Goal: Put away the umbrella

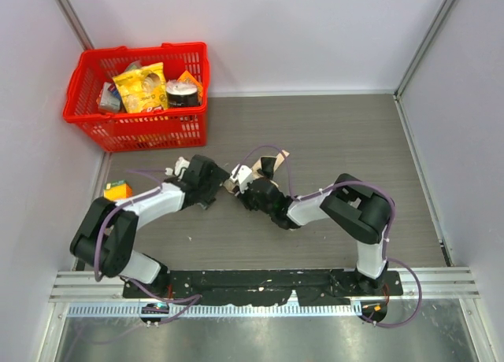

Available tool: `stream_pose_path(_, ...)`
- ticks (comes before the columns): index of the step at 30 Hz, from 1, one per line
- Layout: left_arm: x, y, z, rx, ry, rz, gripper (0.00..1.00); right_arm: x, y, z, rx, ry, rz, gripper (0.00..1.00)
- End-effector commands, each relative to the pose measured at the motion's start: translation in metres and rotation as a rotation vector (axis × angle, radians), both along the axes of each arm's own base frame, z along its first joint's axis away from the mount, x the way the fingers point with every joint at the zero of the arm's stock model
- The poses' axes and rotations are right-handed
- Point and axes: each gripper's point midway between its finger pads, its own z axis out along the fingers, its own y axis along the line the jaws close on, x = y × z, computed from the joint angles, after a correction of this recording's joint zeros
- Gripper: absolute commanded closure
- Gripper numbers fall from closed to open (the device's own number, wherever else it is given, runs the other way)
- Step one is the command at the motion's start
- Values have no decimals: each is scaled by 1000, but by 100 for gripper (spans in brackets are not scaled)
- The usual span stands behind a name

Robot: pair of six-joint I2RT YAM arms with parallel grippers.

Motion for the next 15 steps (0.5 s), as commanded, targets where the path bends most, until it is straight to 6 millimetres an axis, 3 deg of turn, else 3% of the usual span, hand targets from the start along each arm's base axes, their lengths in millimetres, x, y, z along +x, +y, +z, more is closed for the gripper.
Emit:
stream_pose_path(1, 31, 13, 48, -40, -307, -30, 0, -59, -57, -96, -183, 389, 6, 99)
stream_pose_path(4, 32, 22, 75, -93, -457, -62, 0, -67, -51, -93, -116, 512, 59, 99)
stream_pose_path(8, 20, 23, 92, -147, -531, -127, 0, -74, -45, -85, 30, 717, 104, 99)
stream_pose_path(10, 11, 10, 100, -195, -561, -214, 0, -79, -43, -82, 96, 831, 125, 99)
stream_pose_path(15, -12, -18, 90, -349, -518, -337, 0, -85, -33, -78, 288, 1125, 144, 99)
